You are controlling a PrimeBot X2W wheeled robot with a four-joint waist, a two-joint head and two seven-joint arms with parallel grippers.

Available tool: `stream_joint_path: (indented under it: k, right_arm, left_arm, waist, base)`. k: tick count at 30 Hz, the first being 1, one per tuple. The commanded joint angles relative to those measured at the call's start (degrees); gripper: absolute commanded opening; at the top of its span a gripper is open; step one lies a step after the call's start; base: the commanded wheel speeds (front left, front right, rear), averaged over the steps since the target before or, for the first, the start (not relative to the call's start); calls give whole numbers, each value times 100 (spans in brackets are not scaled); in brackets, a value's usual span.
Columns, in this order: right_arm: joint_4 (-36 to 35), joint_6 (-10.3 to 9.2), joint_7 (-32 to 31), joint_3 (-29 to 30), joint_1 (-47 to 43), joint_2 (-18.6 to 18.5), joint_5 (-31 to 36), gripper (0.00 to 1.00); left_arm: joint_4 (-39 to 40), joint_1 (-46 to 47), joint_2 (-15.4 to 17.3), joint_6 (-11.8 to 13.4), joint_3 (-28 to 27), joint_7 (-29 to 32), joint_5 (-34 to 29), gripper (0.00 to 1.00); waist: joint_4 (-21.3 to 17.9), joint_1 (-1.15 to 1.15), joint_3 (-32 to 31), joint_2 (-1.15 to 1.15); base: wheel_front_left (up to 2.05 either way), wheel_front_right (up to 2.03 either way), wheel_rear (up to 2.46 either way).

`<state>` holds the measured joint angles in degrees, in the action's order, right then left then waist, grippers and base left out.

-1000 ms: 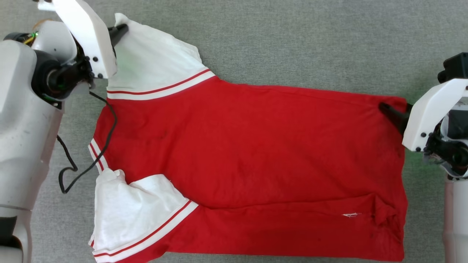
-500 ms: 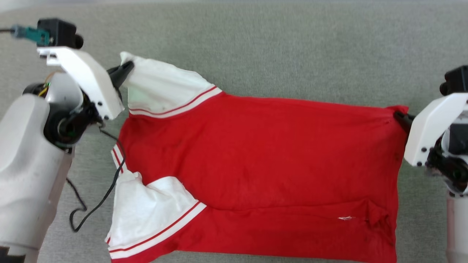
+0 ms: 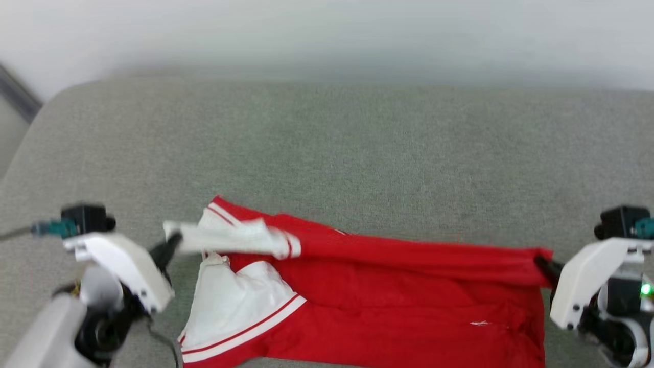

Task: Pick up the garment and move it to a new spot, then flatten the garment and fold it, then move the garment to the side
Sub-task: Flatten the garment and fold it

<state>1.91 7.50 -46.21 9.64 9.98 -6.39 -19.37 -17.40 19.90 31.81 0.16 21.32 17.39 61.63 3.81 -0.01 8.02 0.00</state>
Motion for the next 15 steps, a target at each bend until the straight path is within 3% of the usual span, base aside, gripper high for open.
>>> stream_joint_path:
  k: [1, 6, 7, 8, 9, 10, 11, 15]
  right_arm:
    - [28, -2, 49, 34, -130, 26, -37, 0]
    - [324, -2, 399, 125, -731, 166, -150, 0]
    - [378, -2, 464, 111, -806, 185, -132, 29]
    - [442, -2, 516, 86, -884, 204, -108, 100]
    - [486, -2, 574, 45, -944, 226, -132, 100]
    - [518, -2, 647, 9, -1003, 243, -147, 100]
    - [552, -2, 727, -29, -1052, 257, -150, 100]
    - [563, -2, 1034, -149, -1219, 287, -159, 100]
  left_arm:
    - [61, -178, 16, 39, -19, -33, 32, 0]
    - [236, -1149, -88, 334, 79, -40, 177, 0]
    - [225, -1239, -143, 353, 102, -52, 213, 0]
    - [190, -1307, -186, 380, 136, -85, 196, 22]
    - [138, -1365, -216, 408, 160, -120, 161, 47]
    - [79, -1419, -266, 415, 195, -148, 156, 85]
    - [26, -1461, -315, 412, 226, -195, 128, 100]
    - [-163, -1459, -445, 438, 257, -644, -112, 100]
  waist:
    - [32, 1, -97, 0]
    - [41, 1, -190, 0]
    - [39, 1, -193, 0]
    - [38, 1, -198, 0]
    - [28, 1, -210, 0]
    - [17, 1, -221, 0]
    - [-2, 1, -239, 0]
    - [-63, 1, -373, 0]
  base:
    - [0, 0, 0]
    - [0, 0, 0]
    - [0, 0, 0]
    - [0, 0, 0]
    - [0, 0, 0]
    - [0, 0, 0]
    - [0, 0, 0]
    - [0, 0, 0]
